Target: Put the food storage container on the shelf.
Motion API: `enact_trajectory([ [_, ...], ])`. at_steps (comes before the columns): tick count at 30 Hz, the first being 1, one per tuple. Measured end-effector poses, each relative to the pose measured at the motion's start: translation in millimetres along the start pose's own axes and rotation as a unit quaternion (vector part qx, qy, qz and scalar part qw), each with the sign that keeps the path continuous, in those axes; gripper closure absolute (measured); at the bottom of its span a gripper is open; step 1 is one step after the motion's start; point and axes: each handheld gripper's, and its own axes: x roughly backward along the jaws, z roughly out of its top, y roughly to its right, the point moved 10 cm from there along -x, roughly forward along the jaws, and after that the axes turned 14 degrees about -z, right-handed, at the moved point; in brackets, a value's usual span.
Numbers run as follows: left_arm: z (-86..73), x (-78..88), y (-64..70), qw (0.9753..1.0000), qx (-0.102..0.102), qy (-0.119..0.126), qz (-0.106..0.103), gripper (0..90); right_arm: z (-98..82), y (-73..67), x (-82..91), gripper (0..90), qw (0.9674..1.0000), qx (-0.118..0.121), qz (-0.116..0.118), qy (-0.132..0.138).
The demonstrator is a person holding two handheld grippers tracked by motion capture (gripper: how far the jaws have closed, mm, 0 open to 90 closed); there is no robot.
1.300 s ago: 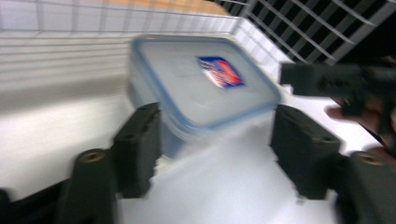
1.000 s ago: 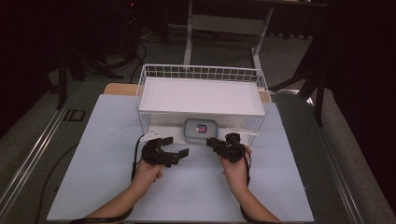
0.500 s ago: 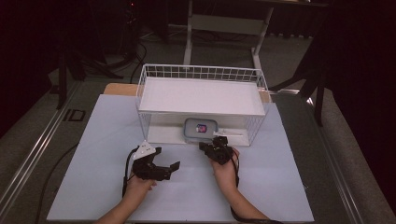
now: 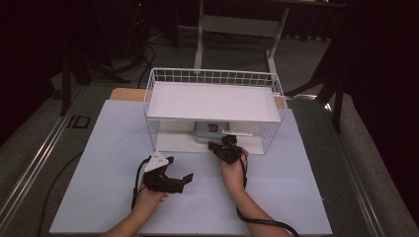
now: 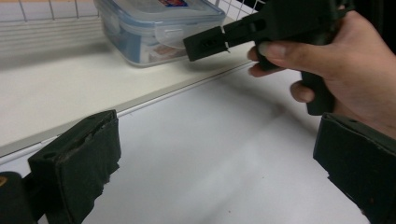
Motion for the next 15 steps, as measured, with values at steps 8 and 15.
enact_trajectory([
  [8, 3.7, 5.0, 1.6, 1.0000, -0.008, 0.006, 0.000, 1.9, 10.0, 7.8, -10.5, 90.0, 0.9996, -0.026, -0.006, -0.007],
  [15, 3.3, 6.5, 1.5, 1.0000, -0.005, 0.009, 0.001, 1.9, 12.9, 9.2, -12.1, 90.0, 0.9987, -0.043, -0.013, -0.022],
])
